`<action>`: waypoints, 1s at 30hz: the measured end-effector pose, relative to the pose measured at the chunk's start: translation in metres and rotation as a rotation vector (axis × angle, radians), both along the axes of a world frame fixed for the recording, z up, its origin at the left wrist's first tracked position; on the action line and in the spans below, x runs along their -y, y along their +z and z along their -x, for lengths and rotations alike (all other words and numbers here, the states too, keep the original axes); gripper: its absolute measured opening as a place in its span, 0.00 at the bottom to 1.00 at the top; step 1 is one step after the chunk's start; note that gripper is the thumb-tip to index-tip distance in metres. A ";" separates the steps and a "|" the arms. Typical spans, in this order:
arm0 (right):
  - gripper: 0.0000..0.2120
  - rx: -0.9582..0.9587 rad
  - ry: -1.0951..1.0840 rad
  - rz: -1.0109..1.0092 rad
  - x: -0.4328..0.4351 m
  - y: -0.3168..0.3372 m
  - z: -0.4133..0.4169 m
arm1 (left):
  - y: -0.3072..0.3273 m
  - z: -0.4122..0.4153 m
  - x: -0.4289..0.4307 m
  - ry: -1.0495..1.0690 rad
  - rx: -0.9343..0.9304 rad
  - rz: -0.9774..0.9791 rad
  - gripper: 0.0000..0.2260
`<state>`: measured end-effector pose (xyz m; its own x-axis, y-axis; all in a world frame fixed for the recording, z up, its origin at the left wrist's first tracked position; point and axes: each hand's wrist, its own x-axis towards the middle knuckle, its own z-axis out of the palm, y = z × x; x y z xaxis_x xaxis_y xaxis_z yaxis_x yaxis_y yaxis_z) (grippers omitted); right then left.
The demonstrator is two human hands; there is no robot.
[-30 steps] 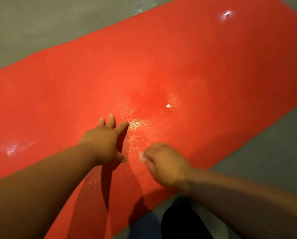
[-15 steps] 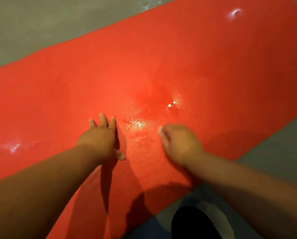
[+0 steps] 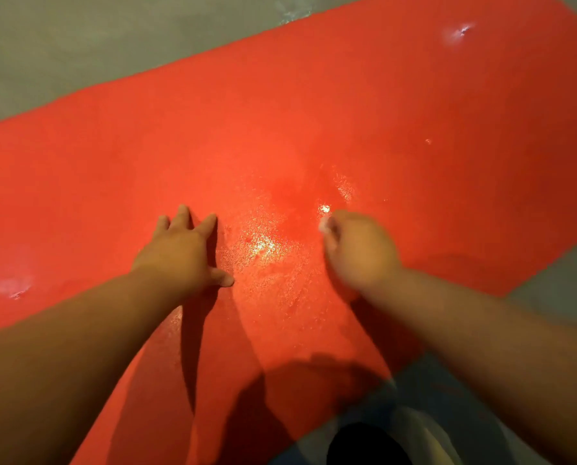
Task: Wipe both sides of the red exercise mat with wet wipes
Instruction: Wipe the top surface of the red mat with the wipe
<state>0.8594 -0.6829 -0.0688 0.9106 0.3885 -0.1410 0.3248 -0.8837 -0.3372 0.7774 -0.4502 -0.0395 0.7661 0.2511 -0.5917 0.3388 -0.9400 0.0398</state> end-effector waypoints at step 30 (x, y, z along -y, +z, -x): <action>0.11 0.099 -0.253 0.011 -0.013 0.000 -0.104 | 0.000 0.004 -0.009 0.026 0.019 0.073 0.51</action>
<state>0.9636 -0.6702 -0.0688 0.9881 0.1457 -0.0491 0.1241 -0.9443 -0.3047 0.7730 -0.4415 -0.0394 0.7708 0.2277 -0.5950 0.3618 -0.9252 0.1147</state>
